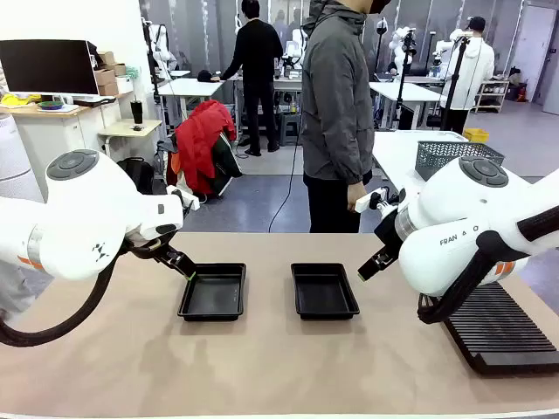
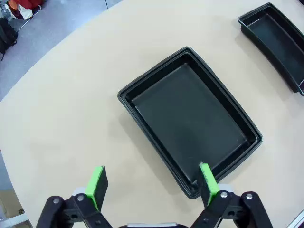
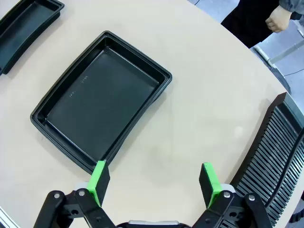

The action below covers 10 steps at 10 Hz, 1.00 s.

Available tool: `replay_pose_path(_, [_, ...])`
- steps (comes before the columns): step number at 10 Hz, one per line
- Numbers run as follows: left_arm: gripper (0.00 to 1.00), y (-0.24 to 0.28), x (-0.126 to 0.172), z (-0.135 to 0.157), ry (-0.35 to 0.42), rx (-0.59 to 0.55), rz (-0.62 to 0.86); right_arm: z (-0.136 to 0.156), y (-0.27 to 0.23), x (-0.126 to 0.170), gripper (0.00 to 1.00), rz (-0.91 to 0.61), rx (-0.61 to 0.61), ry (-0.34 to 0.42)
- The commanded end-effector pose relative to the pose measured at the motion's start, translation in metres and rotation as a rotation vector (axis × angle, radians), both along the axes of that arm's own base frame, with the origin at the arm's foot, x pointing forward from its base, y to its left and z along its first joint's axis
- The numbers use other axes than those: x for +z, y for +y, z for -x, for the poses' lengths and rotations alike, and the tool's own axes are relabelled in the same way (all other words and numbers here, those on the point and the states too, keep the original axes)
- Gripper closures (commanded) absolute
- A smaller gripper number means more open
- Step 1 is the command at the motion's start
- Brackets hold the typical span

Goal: Inspect and transfer BCBs to ESD trays.
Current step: Pick up the Blank PCB from the PCB Rack and place it in the left ESD tray.

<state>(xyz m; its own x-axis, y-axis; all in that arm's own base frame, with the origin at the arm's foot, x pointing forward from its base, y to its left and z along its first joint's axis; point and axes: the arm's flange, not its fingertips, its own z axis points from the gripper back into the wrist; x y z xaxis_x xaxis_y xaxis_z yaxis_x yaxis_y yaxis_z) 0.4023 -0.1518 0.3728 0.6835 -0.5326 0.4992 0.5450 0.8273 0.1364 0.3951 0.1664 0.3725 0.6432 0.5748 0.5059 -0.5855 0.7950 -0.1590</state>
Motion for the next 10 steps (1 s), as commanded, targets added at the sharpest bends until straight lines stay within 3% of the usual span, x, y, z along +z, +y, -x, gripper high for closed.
replay_pose_path(1, [0.0,0.0,-0.0001,0.0,0.0,0.0,0.0,0.0,0.0,0.0,0.0,0.0,0.0,0.0])
replay_pose_path(10, [0.0,-0.0003,0.0,0.0001,0.0,-0.001,0.0,0.0001,0.0002,0.0,0.0,0.001,0.001,0.0])
